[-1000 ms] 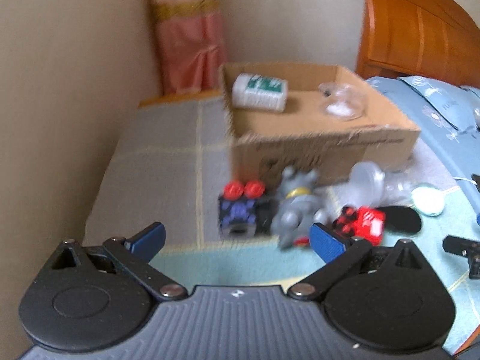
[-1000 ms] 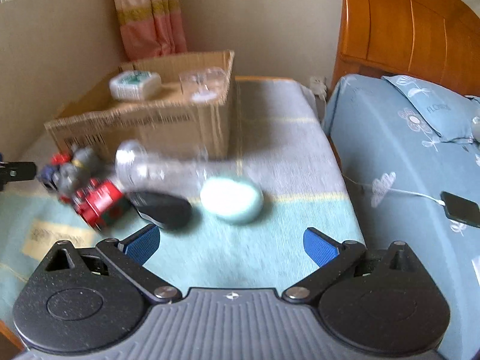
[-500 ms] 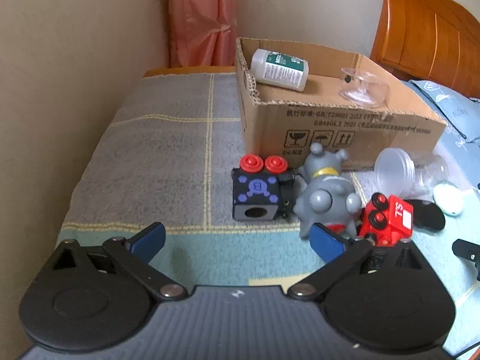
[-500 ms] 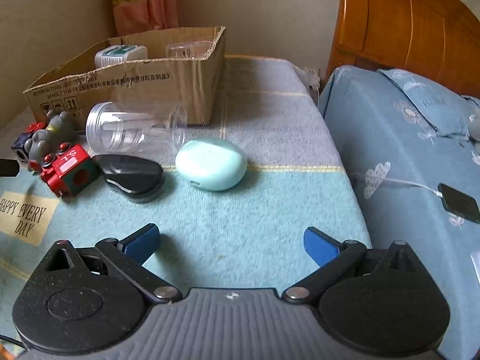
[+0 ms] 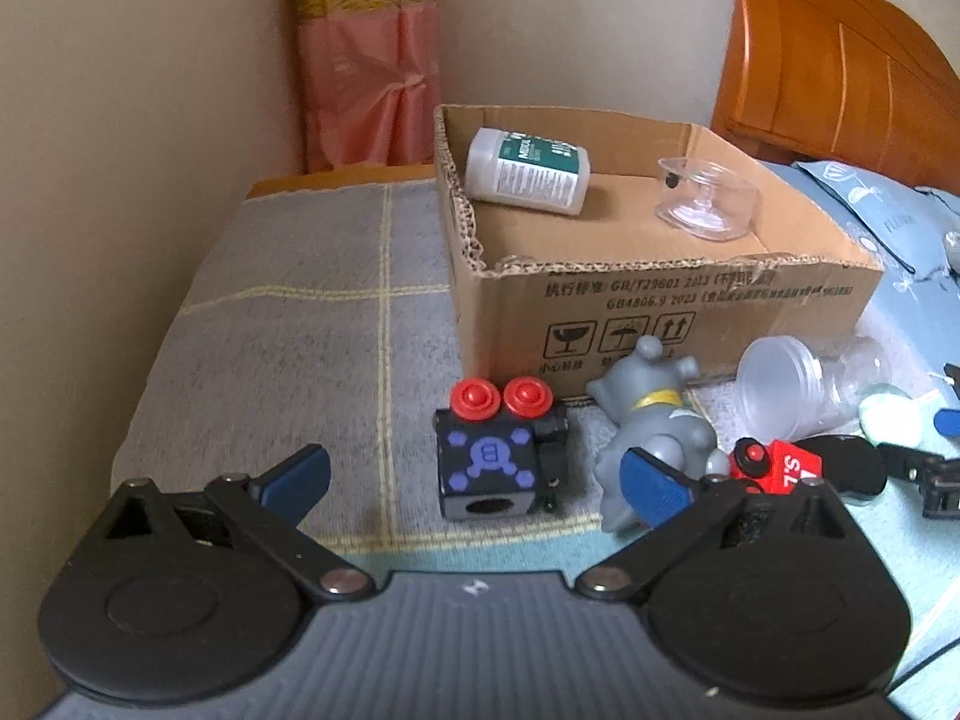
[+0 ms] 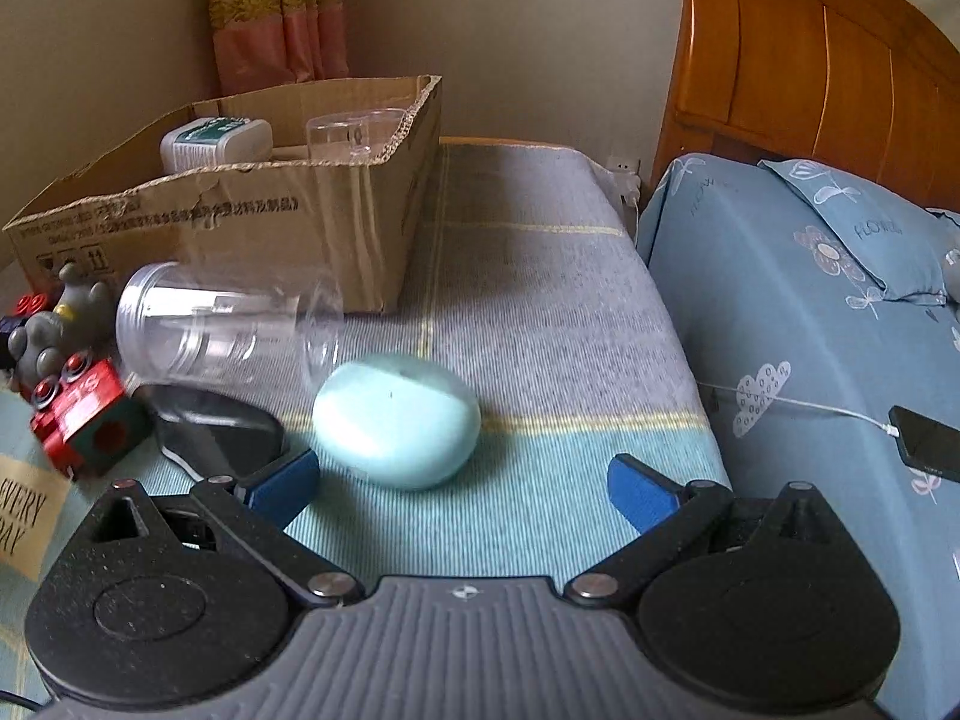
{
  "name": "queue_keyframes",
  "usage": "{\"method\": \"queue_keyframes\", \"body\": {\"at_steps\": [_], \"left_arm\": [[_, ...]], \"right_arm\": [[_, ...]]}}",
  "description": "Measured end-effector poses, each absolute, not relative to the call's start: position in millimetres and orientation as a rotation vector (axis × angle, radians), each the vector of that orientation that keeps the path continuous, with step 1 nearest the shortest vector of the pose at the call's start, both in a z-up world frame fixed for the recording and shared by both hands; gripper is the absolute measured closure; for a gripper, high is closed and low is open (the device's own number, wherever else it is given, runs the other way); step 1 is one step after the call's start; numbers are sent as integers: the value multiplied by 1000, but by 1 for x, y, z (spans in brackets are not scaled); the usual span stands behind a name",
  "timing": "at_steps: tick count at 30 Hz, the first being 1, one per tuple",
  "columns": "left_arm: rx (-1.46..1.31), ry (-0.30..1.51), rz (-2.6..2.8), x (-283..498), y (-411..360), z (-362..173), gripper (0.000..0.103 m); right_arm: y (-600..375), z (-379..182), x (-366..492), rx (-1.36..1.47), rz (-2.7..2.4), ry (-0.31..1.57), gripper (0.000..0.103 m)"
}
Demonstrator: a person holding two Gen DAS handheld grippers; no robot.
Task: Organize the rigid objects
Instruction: 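Move left tool toward the black cube while right tool approaches the mint earbud case, then grasp the black cube with left tool while right tool grasps the mint earbud case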
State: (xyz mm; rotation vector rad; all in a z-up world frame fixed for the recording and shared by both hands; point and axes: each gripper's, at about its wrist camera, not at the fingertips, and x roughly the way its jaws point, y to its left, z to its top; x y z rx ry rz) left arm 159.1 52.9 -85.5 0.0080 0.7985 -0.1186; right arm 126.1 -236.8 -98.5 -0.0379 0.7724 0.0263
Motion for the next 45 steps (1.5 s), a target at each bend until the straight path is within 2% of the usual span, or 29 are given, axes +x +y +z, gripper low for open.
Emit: {"method": "queue_keyframes", "body": {"at_steps": [22, 27, 30, 35, 45], "left_arm": [[36, 837, -86, 183, 75, -100, 1], [52, 834, -127, 185, 72, -107, 5], [56, 818, -146, 185, 67, -105, 15], [68, 803, -182, 181, 62, -100, 45], [66, 802, -183, 181, 59, -99, 47]], "right_arm": [[-236, -100, 128, -37, 24, 753, 0], [-236, -100, 128, -37, 24, 751, 0], [-236, -99, 126, -36, 21, 751, 0], [-235, -99, 125, -34, 13, 758, 0], [-226, -98, 136, -20, -14, 770, 0]]}}
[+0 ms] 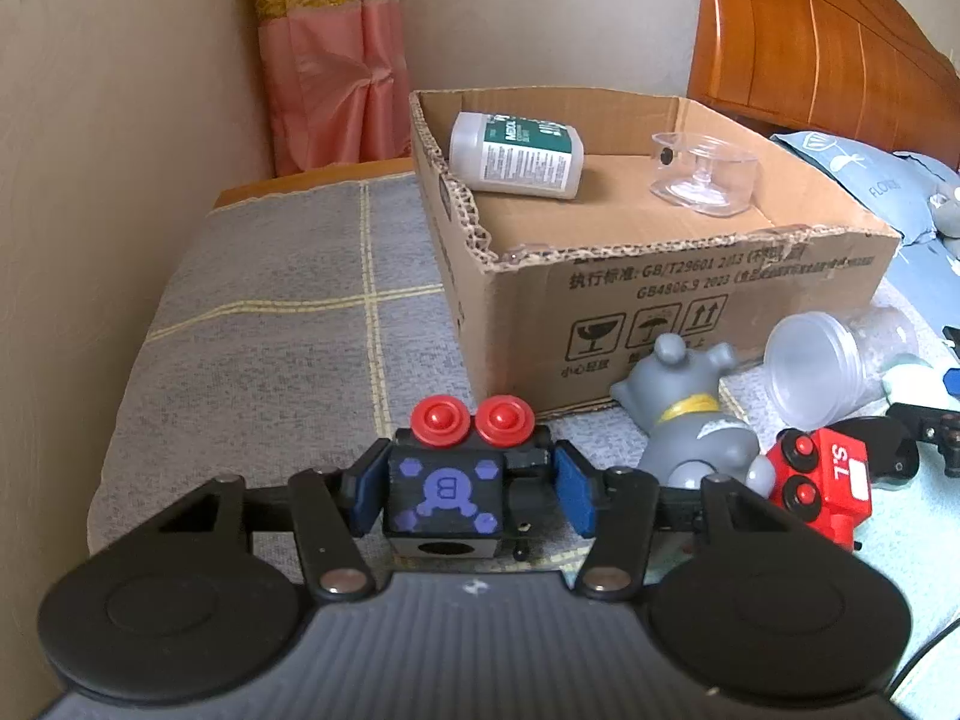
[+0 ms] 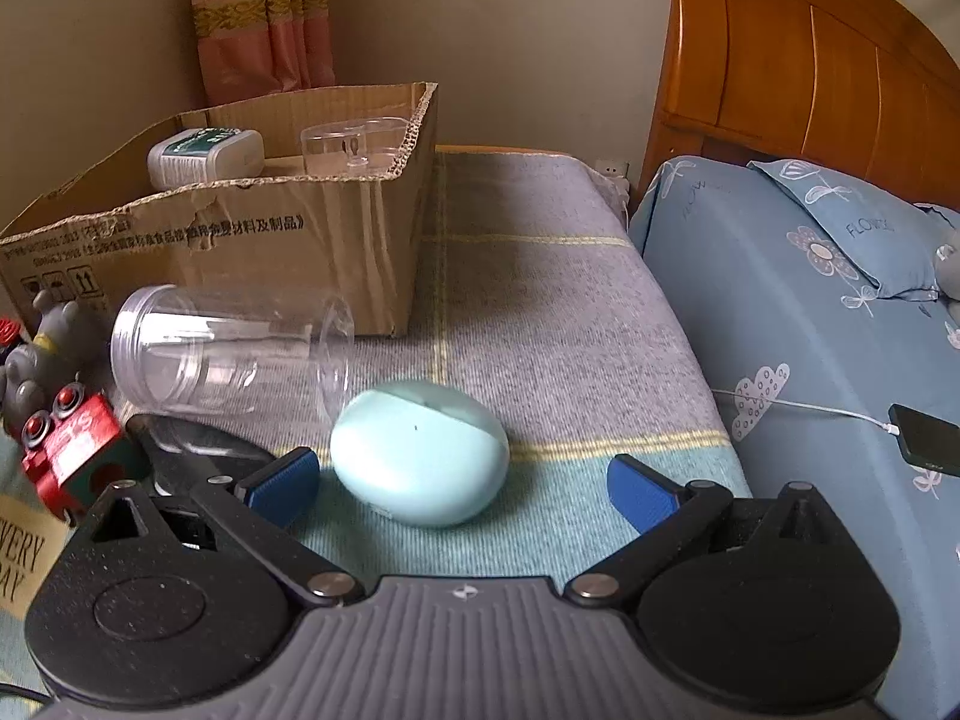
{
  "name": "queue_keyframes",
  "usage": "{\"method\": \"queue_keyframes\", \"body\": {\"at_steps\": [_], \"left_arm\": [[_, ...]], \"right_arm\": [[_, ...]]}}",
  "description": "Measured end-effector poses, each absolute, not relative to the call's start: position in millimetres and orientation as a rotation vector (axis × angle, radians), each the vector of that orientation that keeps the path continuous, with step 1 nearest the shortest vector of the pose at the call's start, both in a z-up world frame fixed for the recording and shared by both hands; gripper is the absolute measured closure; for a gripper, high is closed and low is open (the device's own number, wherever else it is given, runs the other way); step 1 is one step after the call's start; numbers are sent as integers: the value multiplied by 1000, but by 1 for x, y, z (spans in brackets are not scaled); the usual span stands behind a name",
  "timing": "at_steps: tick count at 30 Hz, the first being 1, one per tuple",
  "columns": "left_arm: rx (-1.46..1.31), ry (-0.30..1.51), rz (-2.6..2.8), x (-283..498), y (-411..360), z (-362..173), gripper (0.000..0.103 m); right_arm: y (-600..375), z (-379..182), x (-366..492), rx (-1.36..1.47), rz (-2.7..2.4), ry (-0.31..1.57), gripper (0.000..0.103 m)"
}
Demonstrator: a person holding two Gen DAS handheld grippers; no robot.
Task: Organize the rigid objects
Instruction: 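Grasp the black cube with left tool while right tool grasps the mint earbud case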
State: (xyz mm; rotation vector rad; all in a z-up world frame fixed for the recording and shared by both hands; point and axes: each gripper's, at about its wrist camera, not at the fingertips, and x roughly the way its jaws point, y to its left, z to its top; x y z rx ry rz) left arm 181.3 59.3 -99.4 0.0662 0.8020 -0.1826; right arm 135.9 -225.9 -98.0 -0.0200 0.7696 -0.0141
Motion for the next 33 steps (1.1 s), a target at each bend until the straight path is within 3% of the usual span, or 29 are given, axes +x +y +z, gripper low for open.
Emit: {"method": "queue_keyframes", "body": {"at_steps": [11, 22, 33], "left_arm": [[61, 805, -183, 182, 59, -99, 48], [69, 818, -193, 182, 59, -98, 49], [91, 859, -222, 179, 60, -89, 49]], "right_arm": [[-231, -96, 132, -60, -33, 766, 0], [-222, -89, 135, -62, 49, 758, 35], [-225, -82, 131, -94, 71, 784, 37]]}}
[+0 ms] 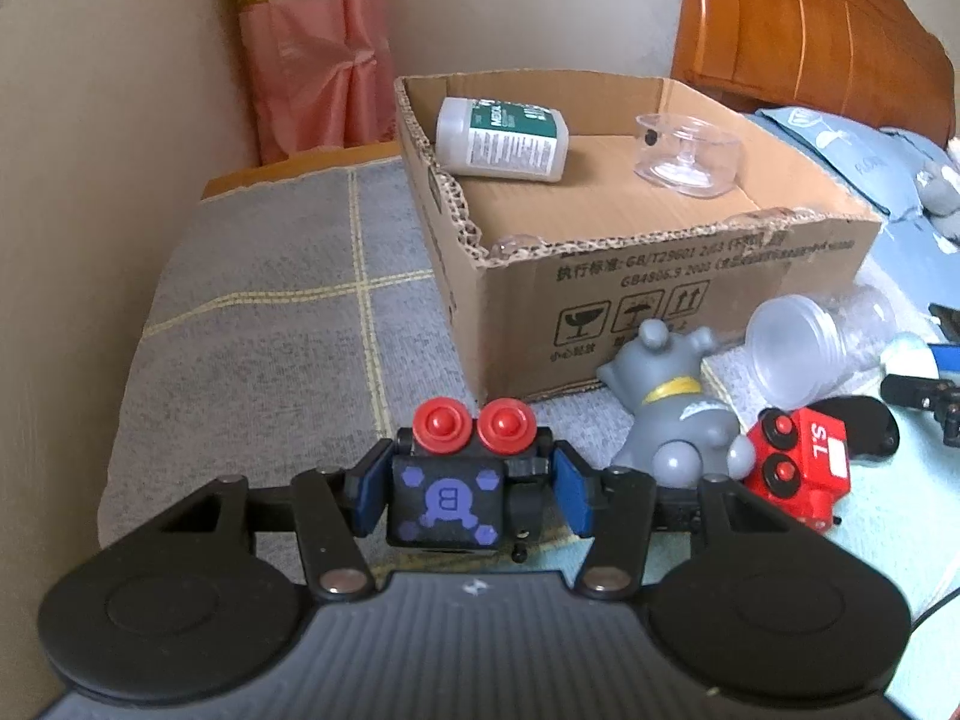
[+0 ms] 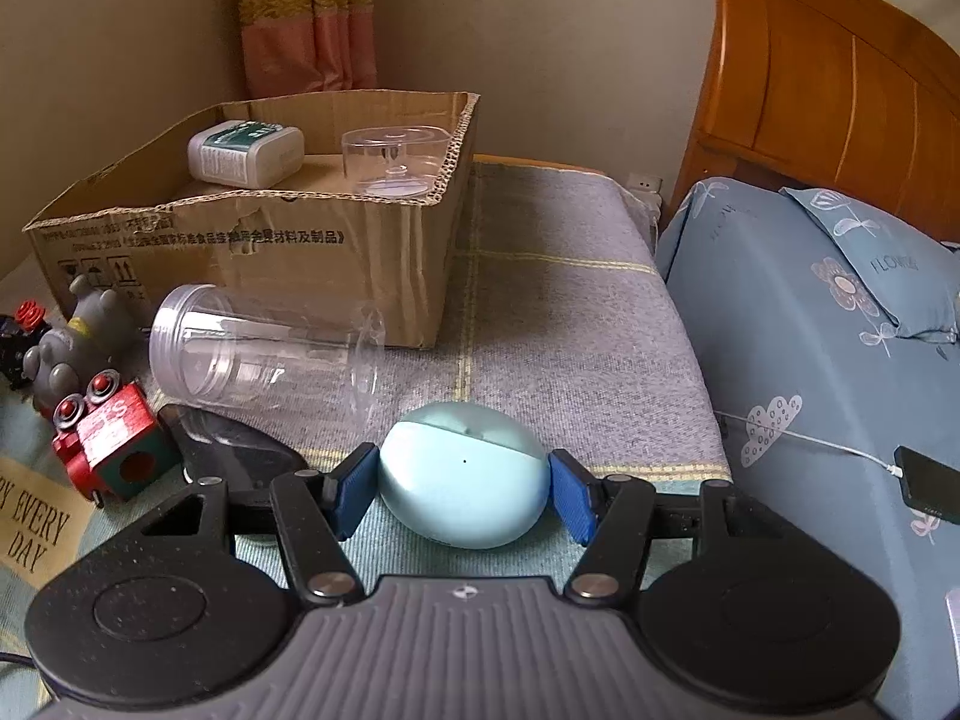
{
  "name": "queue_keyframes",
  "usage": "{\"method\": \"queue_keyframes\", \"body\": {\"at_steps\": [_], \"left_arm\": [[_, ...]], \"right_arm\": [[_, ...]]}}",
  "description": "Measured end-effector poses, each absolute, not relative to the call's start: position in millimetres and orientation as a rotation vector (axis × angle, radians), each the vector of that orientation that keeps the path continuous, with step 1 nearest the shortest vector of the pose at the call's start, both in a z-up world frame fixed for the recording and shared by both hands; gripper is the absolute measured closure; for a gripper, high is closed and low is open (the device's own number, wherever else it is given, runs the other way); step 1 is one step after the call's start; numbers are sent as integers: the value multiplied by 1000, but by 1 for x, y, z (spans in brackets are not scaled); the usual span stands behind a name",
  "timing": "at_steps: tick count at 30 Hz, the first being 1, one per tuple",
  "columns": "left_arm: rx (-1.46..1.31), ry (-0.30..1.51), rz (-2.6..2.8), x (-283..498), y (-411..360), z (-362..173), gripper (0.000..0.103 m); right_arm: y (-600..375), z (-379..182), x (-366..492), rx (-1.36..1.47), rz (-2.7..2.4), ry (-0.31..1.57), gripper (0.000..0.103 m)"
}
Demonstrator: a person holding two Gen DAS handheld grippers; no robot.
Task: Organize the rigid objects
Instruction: 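Grasp the black cube with left tool while right tool grasps the mint earbud case, then carry the black cube with left tool while right tool carries the earbud case over the box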
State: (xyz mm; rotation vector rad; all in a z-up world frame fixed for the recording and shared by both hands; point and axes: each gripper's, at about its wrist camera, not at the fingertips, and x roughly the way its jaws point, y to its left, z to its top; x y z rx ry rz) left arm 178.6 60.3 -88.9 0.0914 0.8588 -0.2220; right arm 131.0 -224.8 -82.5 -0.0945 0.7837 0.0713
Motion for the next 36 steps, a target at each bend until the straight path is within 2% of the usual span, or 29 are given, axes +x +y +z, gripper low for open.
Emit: {"method": "queue_keyframes", "body": {"at_steps": [14, 24, 29, 36], "left_arm": [[113, 841, -251, 161, 60, -53, 50], [155, 763, -322, 151, 45, -3, 49], [192, 709, -359, 167, 31, 24, 49], [217, 708, -366, 216, 12, 29, 49]], "right_arm": [[-228, -54, 115, -167, 162, 771, 37], [-219, -18, 107, -194, 265, 720, 37], [-208, 13, 117, -188, 342, 663, 37], [-189, 42, 151, -208, 401, 603, 37]]}}
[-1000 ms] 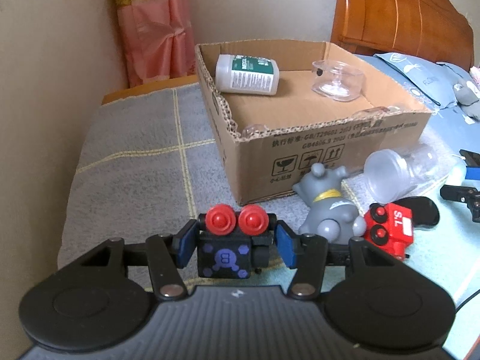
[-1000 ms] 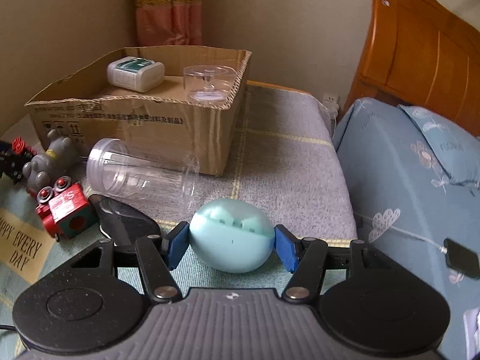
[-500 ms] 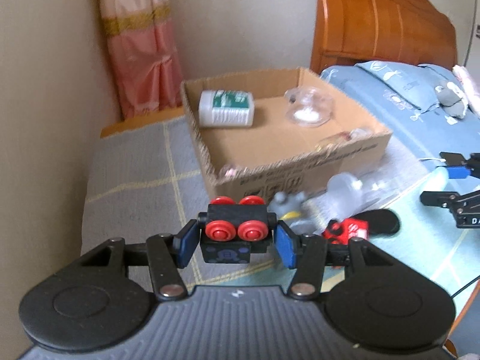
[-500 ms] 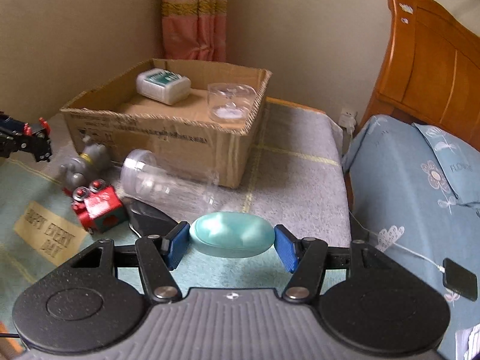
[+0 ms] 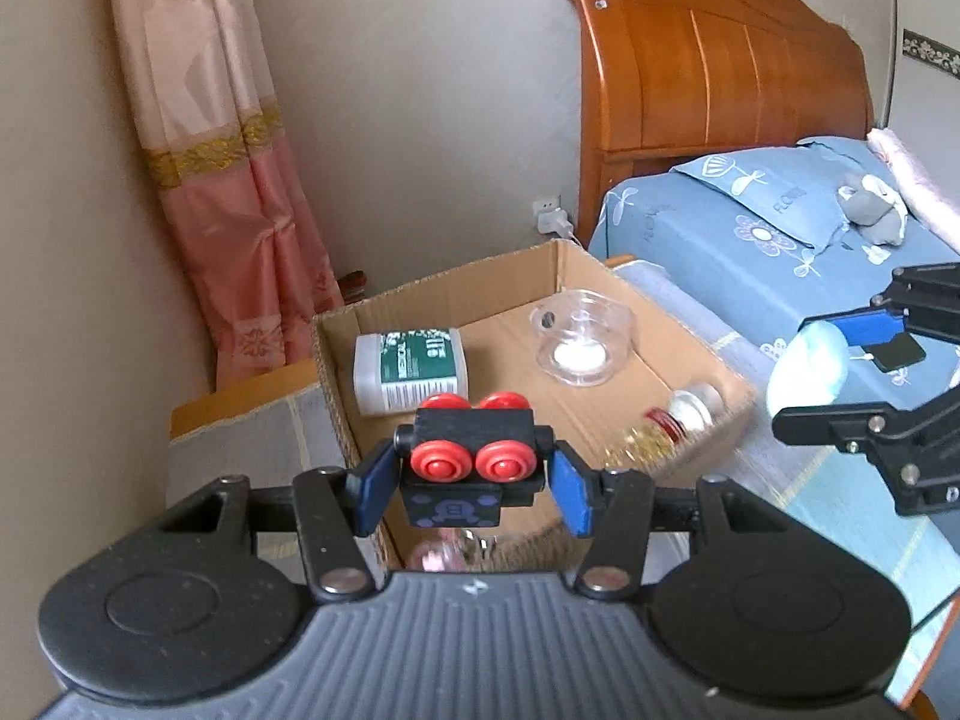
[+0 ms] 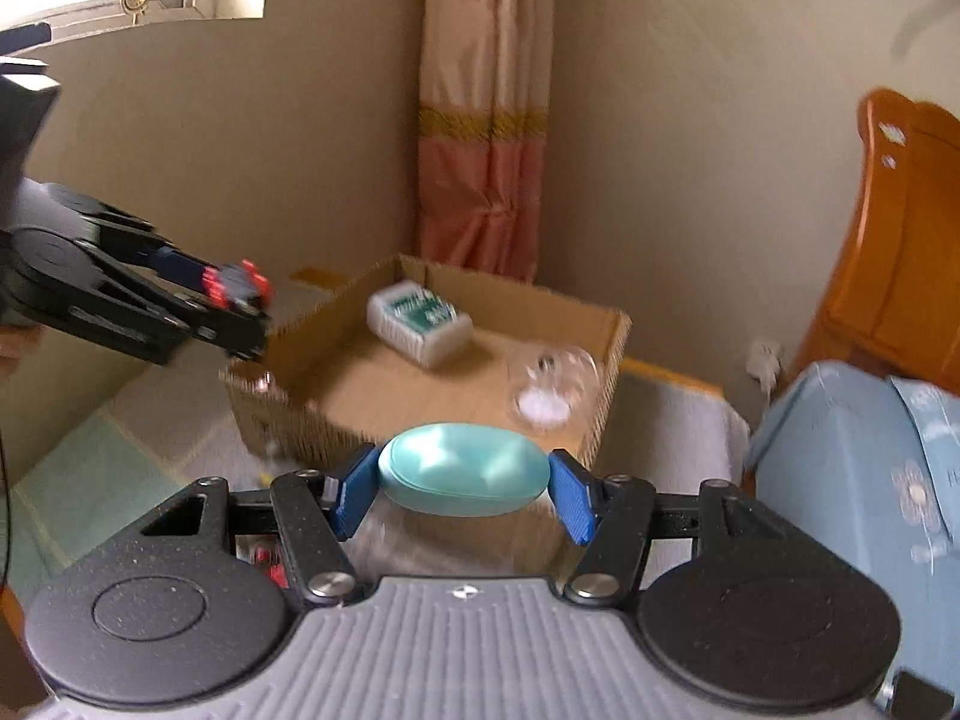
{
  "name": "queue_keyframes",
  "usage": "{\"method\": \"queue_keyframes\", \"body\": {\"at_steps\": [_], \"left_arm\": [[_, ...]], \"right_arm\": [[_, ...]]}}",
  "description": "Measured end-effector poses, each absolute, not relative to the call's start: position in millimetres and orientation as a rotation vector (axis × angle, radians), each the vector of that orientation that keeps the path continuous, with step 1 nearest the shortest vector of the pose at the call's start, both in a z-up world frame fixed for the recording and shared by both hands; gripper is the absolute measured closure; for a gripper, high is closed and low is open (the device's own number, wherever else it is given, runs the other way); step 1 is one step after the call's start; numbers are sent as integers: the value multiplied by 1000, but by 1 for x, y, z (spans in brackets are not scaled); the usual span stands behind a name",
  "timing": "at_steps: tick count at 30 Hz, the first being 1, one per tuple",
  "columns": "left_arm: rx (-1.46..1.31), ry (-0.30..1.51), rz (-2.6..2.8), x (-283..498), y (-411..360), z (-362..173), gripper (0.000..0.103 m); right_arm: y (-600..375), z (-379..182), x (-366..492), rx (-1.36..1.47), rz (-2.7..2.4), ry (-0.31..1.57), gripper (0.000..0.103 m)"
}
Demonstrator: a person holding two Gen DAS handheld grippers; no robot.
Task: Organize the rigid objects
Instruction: 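Carry the black cube with left tool while right tool carries the earbud case over the box, then open both tools to drop the cube and earbud case into the box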
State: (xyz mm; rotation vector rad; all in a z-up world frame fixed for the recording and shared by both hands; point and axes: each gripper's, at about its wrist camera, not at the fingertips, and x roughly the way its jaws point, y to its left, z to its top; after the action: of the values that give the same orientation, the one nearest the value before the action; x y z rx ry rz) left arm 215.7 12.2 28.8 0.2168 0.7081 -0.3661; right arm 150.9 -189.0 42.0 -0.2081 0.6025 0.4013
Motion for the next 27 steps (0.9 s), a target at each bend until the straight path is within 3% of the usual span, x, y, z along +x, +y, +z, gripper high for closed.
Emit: {"method": "queue_keyframes", "body": {"at_steps": [17, 18, 22, 25, 27], "left_arm": [[269, 795, -346, 287, 1, 0, 49], [266, 800, -345, 290, 2, -1, 49], [257, 818, -340, 298, 2, -9, 49], [261, 818, -325, 303, 2, -13, 49], [257, 795, -302, 304, 3, -14, 41]], "right_arm": [[-158, 24, 248, -185, 381, 705, 37], [-158, 22, 251, -174, 370, 709, 35], [-163, 21, 251, -143, 339, 690, 5], [-165, 23, 245, -153, 328, 688, 4], [-167, 23, 241, -152, 322, 690, 1]]}}
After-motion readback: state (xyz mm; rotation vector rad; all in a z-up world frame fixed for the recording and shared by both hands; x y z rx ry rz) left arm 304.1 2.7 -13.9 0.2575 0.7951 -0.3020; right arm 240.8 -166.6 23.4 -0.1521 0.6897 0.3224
